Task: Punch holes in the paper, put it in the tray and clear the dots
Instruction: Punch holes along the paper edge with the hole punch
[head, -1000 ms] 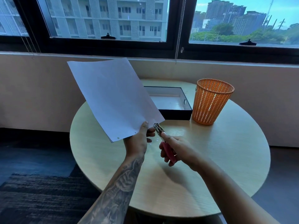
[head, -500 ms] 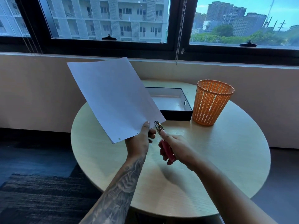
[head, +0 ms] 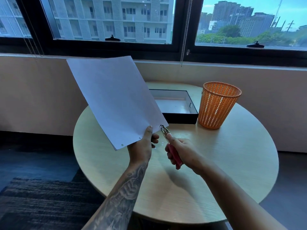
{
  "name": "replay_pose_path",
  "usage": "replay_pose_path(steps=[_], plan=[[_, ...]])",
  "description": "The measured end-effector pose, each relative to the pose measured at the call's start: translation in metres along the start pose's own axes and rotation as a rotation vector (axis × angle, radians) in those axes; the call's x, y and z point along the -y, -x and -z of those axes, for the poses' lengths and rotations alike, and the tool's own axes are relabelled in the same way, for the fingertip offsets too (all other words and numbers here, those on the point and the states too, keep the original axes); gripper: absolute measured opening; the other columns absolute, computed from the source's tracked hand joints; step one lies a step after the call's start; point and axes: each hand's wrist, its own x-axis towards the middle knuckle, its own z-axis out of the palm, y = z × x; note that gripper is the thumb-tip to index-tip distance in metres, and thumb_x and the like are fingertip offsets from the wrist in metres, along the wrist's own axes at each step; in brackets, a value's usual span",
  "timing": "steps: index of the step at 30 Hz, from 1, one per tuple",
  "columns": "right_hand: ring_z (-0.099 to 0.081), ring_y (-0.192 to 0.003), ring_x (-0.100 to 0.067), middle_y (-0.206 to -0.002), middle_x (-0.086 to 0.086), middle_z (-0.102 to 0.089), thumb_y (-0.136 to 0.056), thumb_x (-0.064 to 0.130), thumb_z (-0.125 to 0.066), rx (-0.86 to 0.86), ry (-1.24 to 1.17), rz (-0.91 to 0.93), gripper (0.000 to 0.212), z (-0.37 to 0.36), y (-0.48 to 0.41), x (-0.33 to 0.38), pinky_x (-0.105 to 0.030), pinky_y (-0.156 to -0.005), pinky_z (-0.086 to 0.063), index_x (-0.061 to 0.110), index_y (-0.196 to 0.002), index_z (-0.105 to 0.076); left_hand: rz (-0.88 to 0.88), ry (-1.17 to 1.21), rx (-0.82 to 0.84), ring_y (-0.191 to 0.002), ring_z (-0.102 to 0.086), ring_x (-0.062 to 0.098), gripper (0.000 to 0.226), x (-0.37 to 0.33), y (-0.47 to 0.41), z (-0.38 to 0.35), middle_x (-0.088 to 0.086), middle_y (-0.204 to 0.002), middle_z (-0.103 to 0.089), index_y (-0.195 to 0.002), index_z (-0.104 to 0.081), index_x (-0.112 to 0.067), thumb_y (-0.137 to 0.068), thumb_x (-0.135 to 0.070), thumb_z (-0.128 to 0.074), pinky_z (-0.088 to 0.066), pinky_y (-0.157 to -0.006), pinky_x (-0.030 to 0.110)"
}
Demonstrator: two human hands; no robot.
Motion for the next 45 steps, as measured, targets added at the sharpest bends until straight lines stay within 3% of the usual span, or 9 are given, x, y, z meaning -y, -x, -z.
replay_pose_path(steps=[8,16,23,28,32,41,45], plan=[[-0.057,-0.053,-0.023,-0.067,-0.011,-0.062,-0.099,0.061,-0.045,0.012,-0.002,-0.046,0.06,0.0,-0.008,-0.007,-0.03,-0.046,-0.046,0.005,-0.083,-0.064,0.011,-0.013,0.008,-0.055,-0.065,0.013,0.023,0.007,-0.003,0.001,0.001,-0.063,-0.071,-0.077,-0.068,-0.012,-0.098,-0.022,-0.062,-0.051,-0.05,0.028],[-0.054,-0.056,-0.028,-0.063,-0.01,-0.063,-0.09,0.07,-0.051,0.016,0.092,-0.259,0.067,0.007,-0.024,-0.008,-0.033,-0.053,-0.046,0.006,-0.08,-0.066,0.081,-0.062,0.035,-0.06,-0.065,0.017,0.022,0.025,-0.008,0.0,0.003,-0.068,-0.072,-0.077,-0.066,-0.018,-0.097,-0.022,-0.062,-0.051,-0.061,0.036],[-0.051,-0.048,-0.022,-0.069,-0.01,-0.058,-0.089,0.072,-0.05,0.096,0.165,-0.375,0.064,0.012,-0.033,-0.002,-0.026,-0.049,-0.042,0.009,-0.083,-0.063,0.123,-0.066,0.02,-0.051,-0.06,0.006,0.023,0.034,-0.009,0.0,0.007,-0.072,-0.072,-0.091,-0.069,-0.003,-0.097,-0.024,-0.061,-0.048,-0.048,0.021],[-0.05,-0.049,-0.023,-0.077,-0.013,-0.056,-0.089,0.071,-0.049,0.126,0.189,-0.405,0.064,0.014,-0.039,-0.003,-0.026,-0.048,-0.042,0.009,-0.085,-0.063,0.143,-0.068,-0.001,-0.052,-0.06,0.006,0.024,0.037,-0.012,-0.002,0.008,-0.073,-0.073,-0.089,-0.07,-0.004,-0.097,-0.025,-0.062,-0.049,-0.049,0.02],[-0.05,-0.047,-0.022,-0.071,-0.01,-0.055,-0.091,0.07,-0.048,0.131,0.202,-0.427,0.063,0.013,-0.042,-0.003,-0.025,-0.046,-0.041,0.009,-0.084,-0.062,0.171,-0.09,-0.003,-0.049,-0.06,0.004,0.028,0.041,-0.013,-0.002,0.004,-0.07,-0.073,-0.09,-0.072,-0.002,-0.096,-0.028,-0.063,-0.046,-0.046,0.015],[-0.044,-0.046,-0.02,-0.06,-0.005,-0.052,-0.094,0.066,-0.044,0.109,0.231,-0.457,0.061,0.007,-0.039,0.005,-0.023,-0.046,-0.035,0.009,-0.083,-0.06,0.229,-0.078,-0.003,-0.049,-0.061,0.009,0.029,0.045,-0.018,-0.004,0.003,-0.068,-0.075,-0.088,-0.072,-0.006,-0.094,-0.033,-0.063,-0.046,-0.046,0.018],[-0.04,-0.044,-0.019,-0.058,-0.005,-0.048,-0.096,0.066,-0.042,0.078,0.254,-0.444,0.062,0.001,-0.035,0.009,-0.022,-0.044,-0.031,0.008,-0.084,-0.058,0.212,-0.07,-0.005,-0.053,-0.064,0.01,0.026,0.043,-0.016,-0.005,0.003,-0.068,-0.076,-0.088,-0.073,-0.007,-0.092,-0.031,-0.063,-0.05,-0.053,0.024]])
